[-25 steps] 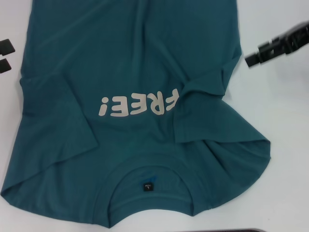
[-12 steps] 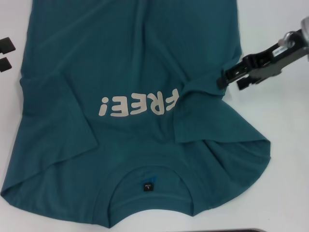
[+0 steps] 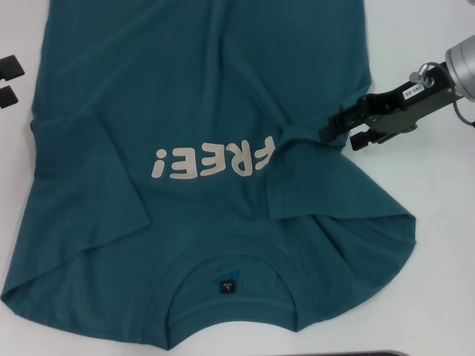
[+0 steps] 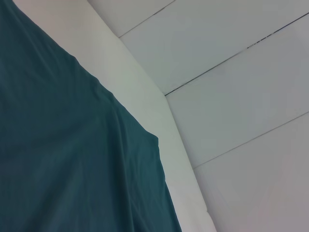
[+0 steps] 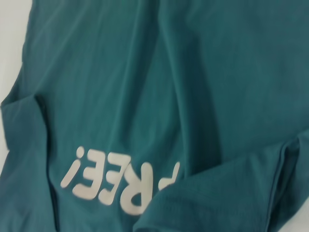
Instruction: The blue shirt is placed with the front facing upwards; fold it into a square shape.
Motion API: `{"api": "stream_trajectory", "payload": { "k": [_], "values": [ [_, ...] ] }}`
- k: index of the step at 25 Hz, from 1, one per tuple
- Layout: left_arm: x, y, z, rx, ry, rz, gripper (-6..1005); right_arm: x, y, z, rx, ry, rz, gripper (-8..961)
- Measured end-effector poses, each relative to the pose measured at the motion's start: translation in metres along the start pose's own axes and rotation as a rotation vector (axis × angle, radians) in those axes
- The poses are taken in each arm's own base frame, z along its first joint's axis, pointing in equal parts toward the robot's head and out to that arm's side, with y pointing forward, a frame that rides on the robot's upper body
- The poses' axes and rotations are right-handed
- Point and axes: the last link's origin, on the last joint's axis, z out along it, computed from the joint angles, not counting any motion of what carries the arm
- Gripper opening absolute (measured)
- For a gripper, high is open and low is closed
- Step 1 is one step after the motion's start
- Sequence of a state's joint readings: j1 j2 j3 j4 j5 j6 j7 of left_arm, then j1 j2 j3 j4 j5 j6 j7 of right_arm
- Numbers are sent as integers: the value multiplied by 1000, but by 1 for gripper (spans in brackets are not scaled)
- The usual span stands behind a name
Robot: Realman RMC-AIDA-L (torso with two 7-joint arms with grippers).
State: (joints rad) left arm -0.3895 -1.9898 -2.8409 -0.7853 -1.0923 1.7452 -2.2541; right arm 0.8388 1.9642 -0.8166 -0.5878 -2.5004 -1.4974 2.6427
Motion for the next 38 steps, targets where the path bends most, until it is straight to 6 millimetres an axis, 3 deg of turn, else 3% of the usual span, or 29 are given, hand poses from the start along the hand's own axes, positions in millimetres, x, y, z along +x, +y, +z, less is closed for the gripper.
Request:
{"api": "stream_trajectory", "payload": {
  "k": [10,21,27,32,38],
  "values": [
    [0,-2,0,10,9,-4,905,1,-1,19,-3,-28,25,806],
    [-2,-5,3,10,11,-9,904,-13,16,26,-248,-303,20,807],
    [0,-5,3,14,14,-6,904,-17,21,31,-292,-399,-35,807],
    [0,-5,1,17,16,-5,904,-18,19,15,-301,-403,-121,803],
    [0,-6,-2,23,22,-11,904,-14,5,-22,-252,-317,-218,766]
  ]
}}
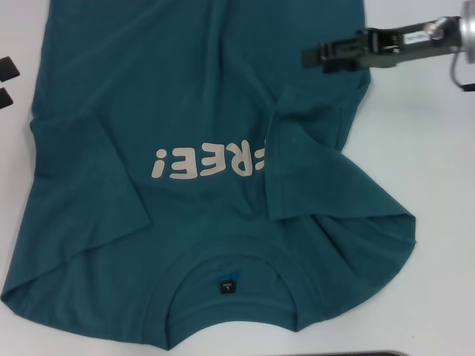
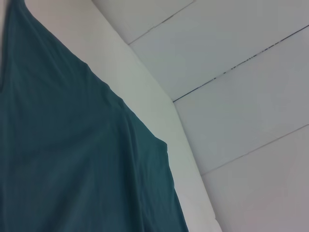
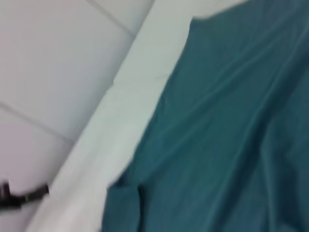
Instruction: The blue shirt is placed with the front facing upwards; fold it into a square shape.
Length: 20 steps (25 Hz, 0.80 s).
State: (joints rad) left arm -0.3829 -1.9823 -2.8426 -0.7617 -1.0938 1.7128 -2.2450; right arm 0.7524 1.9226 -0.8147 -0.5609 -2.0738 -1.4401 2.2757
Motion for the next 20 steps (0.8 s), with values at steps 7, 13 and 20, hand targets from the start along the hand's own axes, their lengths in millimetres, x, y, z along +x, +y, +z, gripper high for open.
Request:
{"api": "stream_trajectory", "payload": {
  "k": [7,13,20],
  "values": [
    [1,1,-1,-1,-11,-4,904,5,4,-29,53,185,-118,742],
    [-6,6,7,-22,-96,-10,905,3,9,-38,49,191,-147,744],
    [-10,8,11,-35,-113,-33,904,2,9,-39,54,186,-142,745]
  ]
}}
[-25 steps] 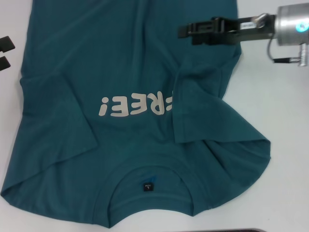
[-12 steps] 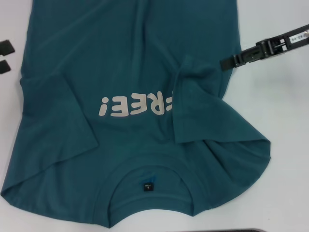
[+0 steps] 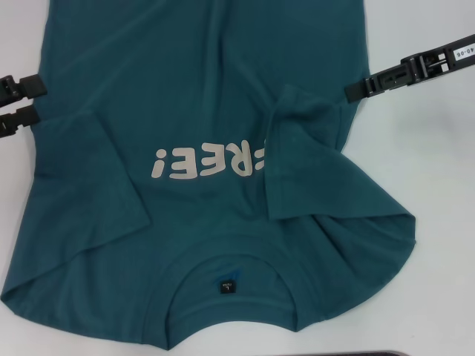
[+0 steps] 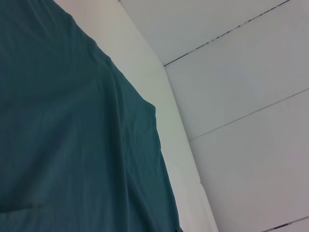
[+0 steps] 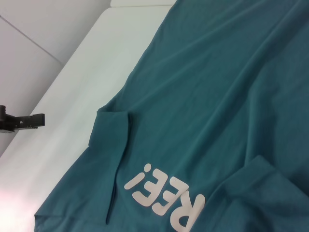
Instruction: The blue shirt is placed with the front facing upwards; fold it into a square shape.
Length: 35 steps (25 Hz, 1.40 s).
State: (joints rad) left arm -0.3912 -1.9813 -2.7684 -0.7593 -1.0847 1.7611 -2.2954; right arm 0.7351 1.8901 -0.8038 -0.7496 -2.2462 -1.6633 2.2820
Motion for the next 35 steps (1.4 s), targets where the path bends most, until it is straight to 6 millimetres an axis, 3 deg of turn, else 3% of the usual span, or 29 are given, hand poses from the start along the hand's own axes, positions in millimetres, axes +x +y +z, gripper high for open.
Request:
{"api": "stream_trajectory", "payload": {
  "k": [35],
  "values": [
    [1,0,-3,3,-1,-1,902,4,3,10,-22,5,15,745]
  ]
}}
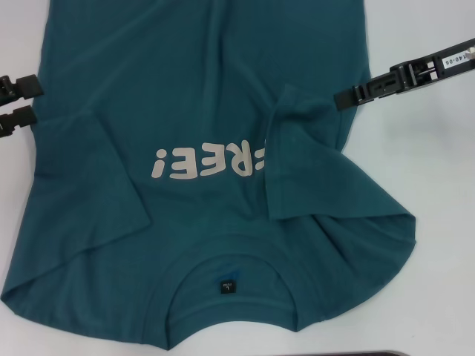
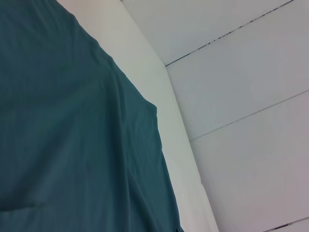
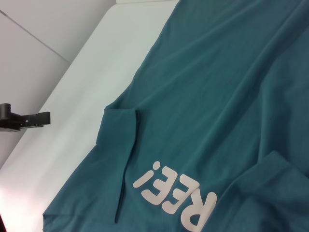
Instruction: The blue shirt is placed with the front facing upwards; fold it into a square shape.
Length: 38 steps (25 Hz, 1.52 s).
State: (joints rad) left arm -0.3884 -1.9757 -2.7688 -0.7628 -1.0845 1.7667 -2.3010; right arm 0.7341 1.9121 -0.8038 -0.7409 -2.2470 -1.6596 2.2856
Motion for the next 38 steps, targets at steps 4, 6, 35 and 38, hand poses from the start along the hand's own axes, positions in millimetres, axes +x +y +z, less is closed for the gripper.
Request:
{"api": "stream_trajectory", "payload": {
  "k": [4,6,35,38],
  "values": [
    [-1,4,1,-22,-19,45,902,-1,1,0,-10,-13,0,745],
    [-4,11,2,-66,-44,129,902,-4,4,1,-35,-54,-9,744],
    [-64,-27,-56,75,-131,-336,899,29,-21,-33,-135,-405,190,745],
    [-69,-32,-63,122,-145,-314,900,27,-22,-34,-132,-404,197,745]
  ]
}}
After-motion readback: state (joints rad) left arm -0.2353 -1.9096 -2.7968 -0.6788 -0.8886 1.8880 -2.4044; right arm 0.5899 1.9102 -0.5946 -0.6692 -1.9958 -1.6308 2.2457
